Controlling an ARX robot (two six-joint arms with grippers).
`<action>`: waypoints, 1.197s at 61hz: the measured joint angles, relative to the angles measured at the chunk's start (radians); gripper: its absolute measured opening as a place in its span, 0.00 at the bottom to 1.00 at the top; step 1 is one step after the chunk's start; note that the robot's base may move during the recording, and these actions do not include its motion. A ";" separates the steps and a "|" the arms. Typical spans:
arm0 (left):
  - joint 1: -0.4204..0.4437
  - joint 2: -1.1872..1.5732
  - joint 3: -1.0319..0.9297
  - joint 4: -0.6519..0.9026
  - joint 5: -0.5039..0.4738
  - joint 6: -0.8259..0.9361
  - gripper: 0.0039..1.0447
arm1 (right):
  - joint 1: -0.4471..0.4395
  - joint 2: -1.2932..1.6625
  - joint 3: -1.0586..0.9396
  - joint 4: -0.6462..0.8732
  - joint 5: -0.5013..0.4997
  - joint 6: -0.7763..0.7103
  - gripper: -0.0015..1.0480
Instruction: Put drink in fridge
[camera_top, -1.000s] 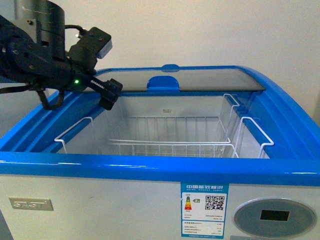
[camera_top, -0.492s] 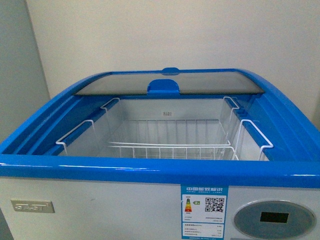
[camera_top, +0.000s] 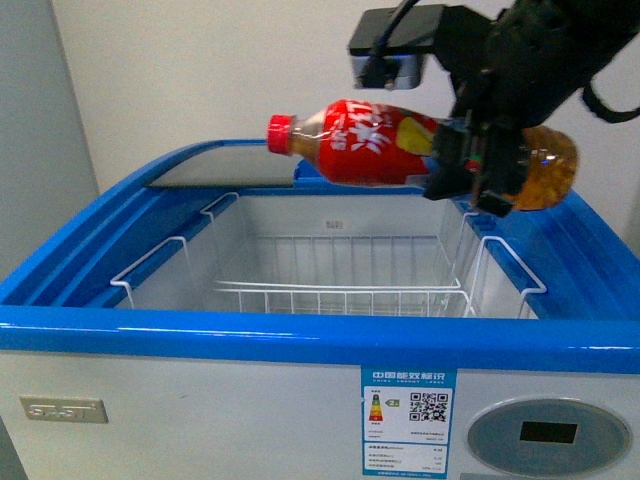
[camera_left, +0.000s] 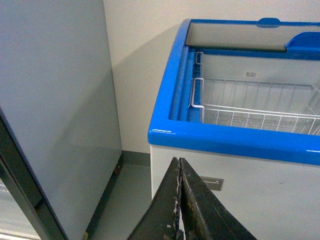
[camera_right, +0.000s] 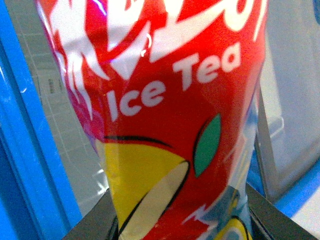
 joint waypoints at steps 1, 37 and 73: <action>0.000 -0.011 -0.005 -0.006 0.000 0.000 0.02 | 0.008 0.018 0.016 0.003 0.003 -0.001 0.39; 0.000 -0.258 -0.102 -0.145 0.000 0.000 0.02 | 0.053 0.306 0.085 0.178 0.071 -0.008 0.39; 0.000 -0.504 -0.102 -0.381 0.000 -0.001 0.02 | 0.067 0.265 0.053 0.320 0.048 0.077 0.92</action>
